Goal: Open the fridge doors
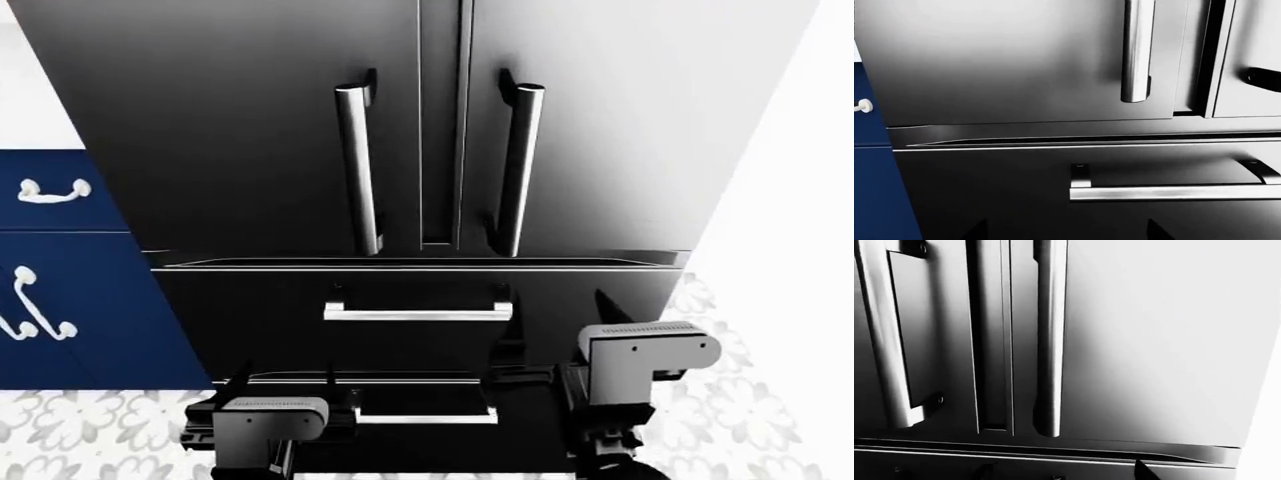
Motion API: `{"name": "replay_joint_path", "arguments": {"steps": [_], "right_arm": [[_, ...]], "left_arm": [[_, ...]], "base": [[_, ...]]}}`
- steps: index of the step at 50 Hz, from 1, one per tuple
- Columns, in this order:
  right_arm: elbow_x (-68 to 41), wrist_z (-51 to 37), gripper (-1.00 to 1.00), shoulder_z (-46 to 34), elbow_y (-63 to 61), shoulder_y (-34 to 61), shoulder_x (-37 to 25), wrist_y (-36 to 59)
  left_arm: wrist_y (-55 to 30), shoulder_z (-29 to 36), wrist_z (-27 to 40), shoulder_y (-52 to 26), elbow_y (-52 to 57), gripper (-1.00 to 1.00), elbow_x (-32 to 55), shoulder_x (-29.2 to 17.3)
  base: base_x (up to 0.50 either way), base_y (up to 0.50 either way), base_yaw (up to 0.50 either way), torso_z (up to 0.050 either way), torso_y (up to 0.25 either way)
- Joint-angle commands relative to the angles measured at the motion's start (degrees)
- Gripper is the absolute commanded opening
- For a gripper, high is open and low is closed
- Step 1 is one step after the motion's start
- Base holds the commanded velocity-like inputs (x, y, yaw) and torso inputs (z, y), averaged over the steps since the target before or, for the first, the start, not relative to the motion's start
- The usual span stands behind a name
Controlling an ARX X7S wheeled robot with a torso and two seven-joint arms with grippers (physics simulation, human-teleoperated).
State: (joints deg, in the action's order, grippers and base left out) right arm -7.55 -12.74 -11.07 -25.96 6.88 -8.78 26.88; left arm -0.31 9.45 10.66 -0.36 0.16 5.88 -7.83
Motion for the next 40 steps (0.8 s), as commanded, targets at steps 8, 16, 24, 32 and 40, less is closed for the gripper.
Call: {"name": "replay_joint_path", "arguments": {"steps": [8, 16, 24, 32, 40], "right_arm": [[-2.97, 0.22, 1.00, -2.31, -10.13, 15.90, -0.28, 21.67], [-5.64, 2.51, 1.00, -2.55, -0.52, 30.04, 2.28, 28.88], [-7.00, 2.51, 1.00, -1.63, 0.95, 31.55, 2.65, 30.28], [-9.61, 2.57, 1.00, 0.09, 1.88, 33.46, 3.61, 34.69], [-10.32, 1.93, 1.00, 0.26, 3.39, 34.33, 3.73, 35.93]], "left_arm": [[-0.08, 0.80, 1.02, -0.07, 0.18, 1.00, 0.42, -0.67], [0.54, 0.67, 1.20, 0.08, 0.15, 1.00, 1.42, -0.79], [0.55, 1.01, 1.69, -0.03, 0.07, 1.00, 1.43, -1.03], [0.61, 1.34, 2.07, -0.04, 0.10, 1.00, 1.51, -1.28], [0.69, 1.57, 2.42, -0.02, 0.13, 1.00, 1.72, -1.50]], "base": [[0.00, 0.00, 0.00, 0.000, 0.000], [0.00, 0.00, 0.00, 0.000, 0.000], [0.00, 0.00, 0.00, 0.000, 0.000], [0.00, 0.00, 0.00, 0.000, 0.000], [0.00, 0.00, 0.00, 0.000, 0.000]]}}
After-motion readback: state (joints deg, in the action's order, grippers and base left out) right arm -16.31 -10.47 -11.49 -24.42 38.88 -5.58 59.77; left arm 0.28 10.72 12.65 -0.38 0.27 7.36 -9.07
